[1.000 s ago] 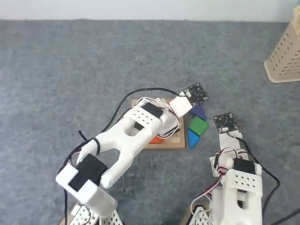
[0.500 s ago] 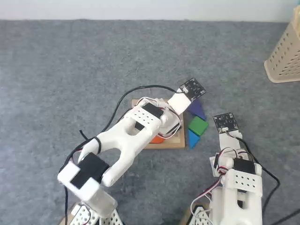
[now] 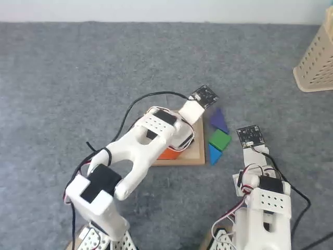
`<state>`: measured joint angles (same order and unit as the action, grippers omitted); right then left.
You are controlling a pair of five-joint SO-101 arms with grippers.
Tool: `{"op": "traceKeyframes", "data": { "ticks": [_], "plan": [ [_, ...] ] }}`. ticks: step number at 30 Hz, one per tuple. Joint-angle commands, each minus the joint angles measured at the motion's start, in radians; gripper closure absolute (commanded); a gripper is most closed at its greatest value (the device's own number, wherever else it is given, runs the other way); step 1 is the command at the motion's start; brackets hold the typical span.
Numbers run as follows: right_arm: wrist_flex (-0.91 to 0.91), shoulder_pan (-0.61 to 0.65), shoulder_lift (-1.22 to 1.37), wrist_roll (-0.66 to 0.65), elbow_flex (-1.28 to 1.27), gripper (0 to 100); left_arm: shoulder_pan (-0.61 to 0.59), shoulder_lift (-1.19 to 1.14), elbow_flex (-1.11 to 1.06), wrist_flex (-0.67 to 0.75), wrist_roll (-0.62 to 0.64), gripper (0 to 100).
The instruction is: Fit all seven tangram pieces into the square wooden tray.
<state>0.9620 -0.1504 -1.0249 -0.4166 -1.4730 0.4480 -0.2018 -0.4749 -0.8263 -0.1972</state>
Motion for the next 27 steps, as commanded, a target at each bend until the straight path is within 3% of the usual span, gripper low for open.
{"op": "traceKeyframes", "data": {
  "ticks": [1,19,27],
  "plan": [
    [-0.018,-0.004,-0.027,-0.015,0.005,99.1,-0.021,0.012,0.030,-0.017,0.005,83],
    [-0.018,-0.004,-0.027,-0.015,0.005,99.1,-0.040,0.028,0.035,-0.018,0.009,83],
    [-0.018,-0.004,-0.027,-0.015,0.005,99.1,-0.032,0.199,-0.002,-0.018,0.020,83]
  ]
}}
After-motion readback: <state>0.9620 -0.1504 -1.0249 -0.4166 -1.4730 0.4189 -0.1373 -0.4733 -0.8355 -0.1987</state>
